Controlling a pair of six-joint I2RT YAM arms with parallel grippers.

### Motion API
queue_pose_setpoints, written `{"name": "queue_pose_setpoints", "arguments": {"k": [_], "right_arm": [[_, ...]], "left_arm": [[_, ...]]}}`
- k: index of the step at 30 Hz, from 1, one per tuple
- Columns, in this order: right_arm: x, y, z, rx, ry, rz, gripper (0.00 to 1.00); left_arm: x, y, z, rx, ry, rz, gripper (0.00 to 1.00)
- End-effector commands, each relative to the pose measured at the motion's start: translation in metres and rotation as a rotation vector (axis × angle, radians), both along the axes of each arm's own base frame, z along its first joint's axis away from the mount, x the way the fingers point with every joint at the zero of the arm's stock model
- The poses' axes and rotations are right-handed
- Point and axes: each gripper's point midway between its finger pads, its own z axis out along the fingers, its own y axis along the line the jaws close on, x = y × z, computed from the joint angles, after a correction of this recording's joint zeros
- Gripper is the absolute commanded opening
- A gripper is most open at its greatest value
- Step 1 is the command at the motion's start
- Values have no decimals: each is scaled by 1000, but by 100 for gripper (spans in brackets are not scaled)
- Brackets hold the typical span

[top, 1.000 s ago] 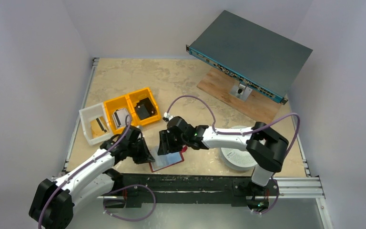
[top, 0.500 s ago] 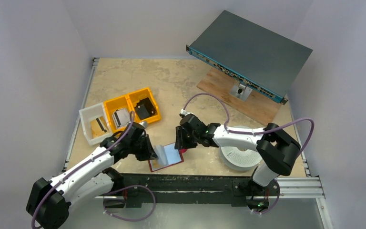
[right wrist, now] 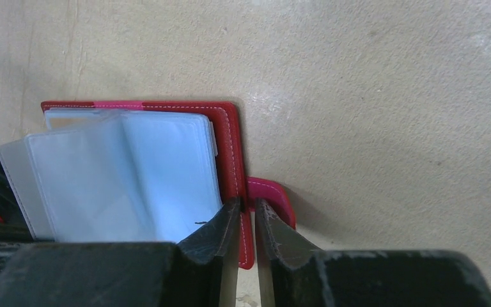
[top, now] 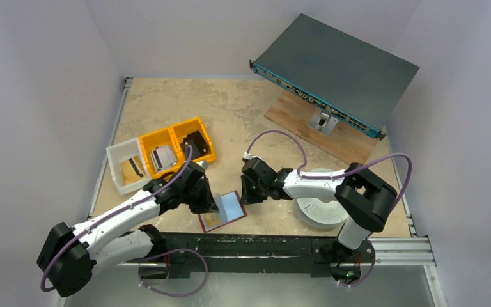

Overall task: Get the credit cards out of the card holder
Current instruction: Remove the credit card from the card holder.

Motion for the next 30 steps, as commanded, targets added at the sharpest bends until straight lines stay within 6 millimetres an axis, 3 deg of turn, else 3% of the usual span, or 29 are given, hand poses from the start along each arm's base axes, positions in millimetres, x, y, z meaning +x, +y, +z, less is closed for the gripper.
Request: {"name": "queue_pose_setpoints", "arguments": {"k": [1, 14, 21, 27, 30], "right_arm": [[1, 2, -8, 1, -13, 2, 13], [0, 3, 2, 25, -16, 3, 13], [-2, 0, 10, 34, -25, 1, 12], [-2, -1, 18, 49, -33, -5, 12], [-1, 0, 26, 60, -43, -6, 12]], "left_arm": [[20, -26, 25, -73, -78, -14, 0], [35, -63, -4, -123, -46, -50, 21], [41, -67, -19, -107, -41, -48, 35], [41, -65, -31, -70, -18, -47, 38], [41, -63, -27, -66, -27, -52, 38]]}}
